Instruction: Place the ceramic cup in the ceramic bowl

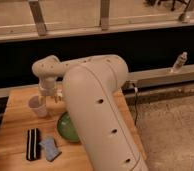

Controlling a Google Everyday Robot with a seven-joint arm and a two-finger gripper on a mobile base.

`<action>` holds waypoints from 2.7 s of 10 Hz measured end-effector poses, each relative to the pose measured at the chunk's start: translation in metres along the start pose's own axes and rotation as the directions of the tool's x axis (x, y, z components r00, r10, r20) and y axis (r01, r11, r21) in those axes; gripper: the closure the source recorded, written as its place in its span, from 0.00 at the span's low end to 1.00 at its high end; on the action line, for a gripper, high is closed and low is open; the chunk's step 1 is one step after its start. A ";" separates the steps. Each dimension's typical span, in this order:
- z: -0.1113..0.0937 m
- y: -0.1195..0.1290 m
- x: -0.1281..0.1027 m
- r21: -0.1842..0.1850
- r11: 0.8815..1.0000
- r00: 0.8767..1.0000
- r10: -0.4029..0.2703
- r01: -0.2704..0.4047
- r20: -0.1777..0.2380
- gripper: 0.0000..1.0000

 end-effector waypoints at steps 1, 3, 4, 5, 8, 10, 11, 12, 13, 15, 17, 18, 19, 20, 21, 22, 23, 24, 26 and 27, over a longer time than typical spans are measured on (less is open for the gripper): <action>0.000 0.003 0.002 -0.005 1.000 1.000 -0.010 0.010 -0.004 0.74; -0.001 0.009 0.007 -0.018 0.999 1.000 -0.028 0.028 -0.004 0.95; -0.002 0.011 0.008 -0.026 0.999 0.999 -0.033 0.033 0.000 0.99; -0.005 0.012 0.009 -0.038 0.999 0.999 -0.037 0.037 0.006 1.00; -0.045 0.013 0.007 -0.048 0.998 0.997 -0.047 0.050 0.068 1.00; -0.092 0.015 0.004 -0.028 0.998 0.989 -0.045 0.049 0.138 1.00; -0.118 0.012 0.003 -0.011 0.999 0.984 -0.040 0.042 0.175 1.00; -0.146 0.004 0.002 0.008 1.000 0.975 -0.027 0.026 0.219 1.00; -0.173 -0.012 0.002 0.021 1.000 0.966 -0.005 -0.001 0.257 1.00; -0.199 -0.035 0.009 0.030 0.999 0.959 0.034 -0.045 0.282 1.00; -0.209 -0.056 0.022 0.032 0.996 0.955 0.073 -0.085 0.288 1.00; -0.207 -0.075 0.031 0.038 0.993 0.952 0.097 -0.113 0.289 1.00; -0.200 -0.094 0.042 0.042 0.989 0.950 0.122 -0.140 0.286 1.00; -0.187 -0.113 0.055 0.045 0.985 0.949 0.147 -0.165 0.279 1.00; -0.176 -0.126 0.066 0.044 0.983 0.949 0.162 -0.180 0.270 1.00; -0.165 -0.145 0.082 0.041 0.978 0.947 0.189 -0.206 0.258 1.00; -0.155 -0.157 0.094 0.039 0.974 0.946 0.209 -0.225 0.247 1.00; -0.146 -0.161 0.104 0.035 0.971 0.946 0.220 -0.235 0.237 1.00; -0.135 -0.153 0.121 0.026 0.971 0.947 0.228 -0.240 0.225 1.00; -0.132 -0.149 0.129 0.023 0.971 0.949 0.226 -0.237 0.220 1.00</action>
